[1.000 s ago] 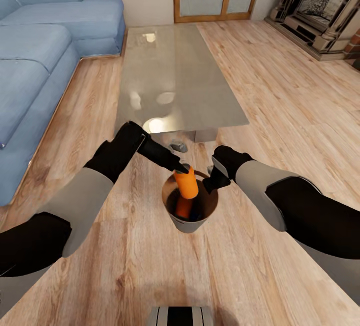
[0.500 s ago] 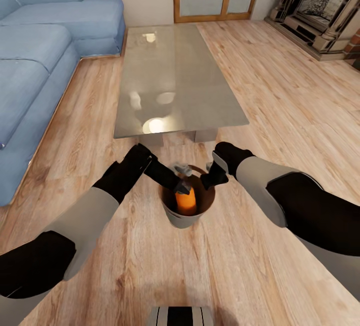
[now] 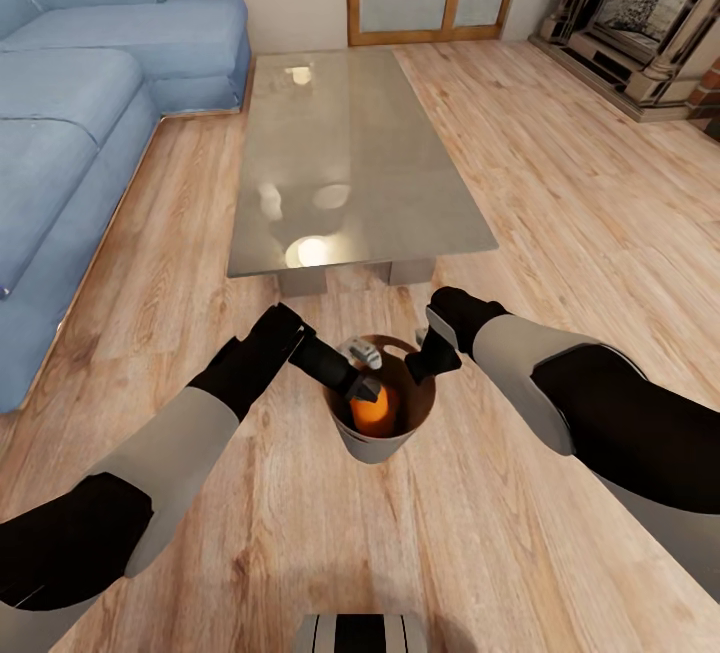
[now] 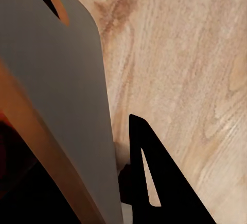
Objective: Put the three can of soda from the living room inside the tash can in the kitchen.
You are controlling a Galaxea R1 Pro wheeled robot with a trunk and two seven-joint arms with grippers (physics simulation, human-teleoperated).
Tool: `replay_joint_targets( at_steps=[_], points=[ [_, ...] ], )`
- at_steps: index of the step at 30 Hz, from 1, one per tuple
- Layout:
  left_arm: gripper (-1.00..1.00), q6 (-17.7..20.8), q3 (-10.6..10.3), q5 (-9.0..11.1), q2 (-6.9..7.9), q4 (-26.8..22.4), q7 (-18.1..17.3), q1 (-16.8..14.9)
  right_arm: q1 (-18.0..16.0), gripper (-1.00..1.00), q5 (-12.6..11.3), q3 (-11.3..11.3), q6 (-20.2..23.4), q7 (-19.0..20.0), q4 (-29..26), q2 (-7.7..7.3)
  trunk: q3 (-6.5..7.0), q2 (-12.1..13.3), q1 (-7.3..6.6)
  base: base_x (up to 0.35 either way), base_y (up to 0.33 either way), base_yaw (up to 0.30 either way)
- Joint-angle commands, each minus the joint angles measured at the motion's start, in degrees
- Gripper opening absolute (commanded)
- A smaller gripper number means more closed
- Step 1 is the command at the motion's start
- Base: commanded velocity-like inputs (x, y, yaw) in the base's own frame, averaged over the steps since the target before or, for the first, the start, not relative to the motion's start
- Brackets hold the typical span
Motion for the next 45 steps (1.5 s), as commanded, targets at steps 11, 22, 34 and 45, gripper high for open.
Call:
replay_joint_targets(
  at_steps=[11,22,34,45],
  points=[
    [1.00,-0.8,0.0,0.1,0.06,0.1,1.3,0.1,0.1,-1.00,-2.3,-2.7,0.2,0.2,-1.6,0.03,0.00,0.0,0.00,0.000,0.000,0.000],
    [1.00,-0.7,0.7,0.9,6.00,-14.1,-10.0,1.5,0.2,-1.00,-2.2,-2.8,0.2,0.2,-1.6,0.03,0.00,0.0,0.00,0.000,0.000,0.000],
    [1.00,-1.0,24.1,3.5,22.11,-22.9,-22.2,2.4,0.4,-1.00,-2.0,-2.9,0.2,0.2,-1.6,-0.26,0.00,0.0,0.00,0.000,0.000,0.000],
    [1.00,-17.0,37.3,4.7,19.79,-20.5,-4.8,18.7,1.4,-1.00,-2.0,-2.8,0.2,0.3,-1.4,-9.01,0.00,0.0,0.00,0.000,0.000,0.000]
  ],
)
